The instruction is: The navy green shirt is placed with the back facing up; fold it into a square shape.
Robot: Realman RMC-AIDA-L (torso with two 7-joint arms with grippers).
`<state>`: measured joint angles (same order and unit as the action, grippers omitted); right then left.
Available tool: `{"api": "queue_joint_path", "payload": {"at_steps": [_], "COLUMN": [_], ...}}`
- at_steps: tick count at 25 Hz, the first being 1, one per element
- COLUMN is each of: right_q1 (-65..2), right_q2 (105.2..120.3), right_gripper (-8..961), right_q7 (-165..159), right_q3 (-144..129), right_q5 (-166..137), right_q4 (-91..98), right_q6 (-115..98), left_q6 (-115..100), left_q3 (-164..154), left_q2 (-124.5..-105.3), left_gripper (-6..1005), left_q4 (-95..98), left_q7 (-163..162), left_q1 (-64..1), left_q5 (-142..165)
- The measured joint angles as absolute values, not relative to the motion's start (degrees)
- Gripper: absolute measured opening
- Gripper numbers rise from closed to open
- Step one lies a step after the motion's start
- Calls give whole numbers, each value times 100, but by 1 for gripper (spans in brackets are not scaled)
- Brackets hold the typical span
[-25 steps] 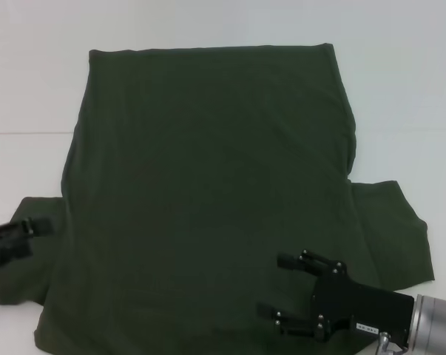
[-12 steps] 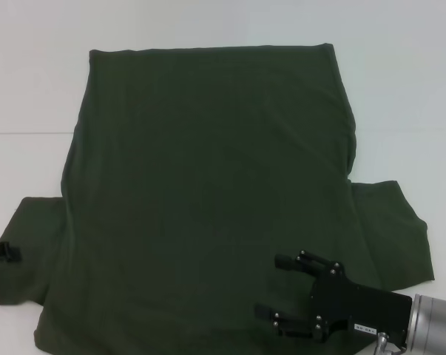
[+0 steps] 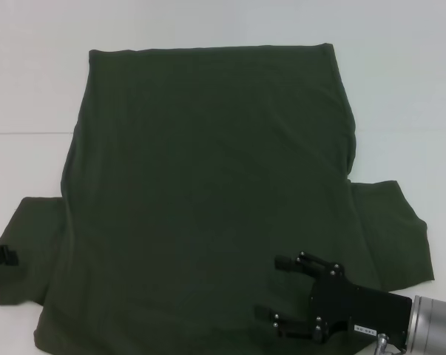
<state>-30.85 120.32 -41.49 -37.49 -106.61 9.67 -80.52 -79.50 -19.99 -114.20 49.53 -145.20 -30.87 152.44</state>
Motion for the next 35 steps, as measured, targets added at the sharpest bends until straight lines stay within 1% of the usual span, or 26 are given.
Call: {"api": "queue_joint_path", "payload": {"at_steps": [35], "right_q1": [-3085], "right_q2": [12041], "right_gripper": [912], "right_q7": [-4148], "right_q3": [-3717], "right_q5": [-10661], "right_q4": [958], "right_q6": [-8050], "left_q6": [-7635], "left_q3": [-2121], "left_q2": [-11436], "left_gripper": [933], "left_q4": [4583], "left_q7": [-14537], "left_q1": [-3210], "left_q5": [15297]}}
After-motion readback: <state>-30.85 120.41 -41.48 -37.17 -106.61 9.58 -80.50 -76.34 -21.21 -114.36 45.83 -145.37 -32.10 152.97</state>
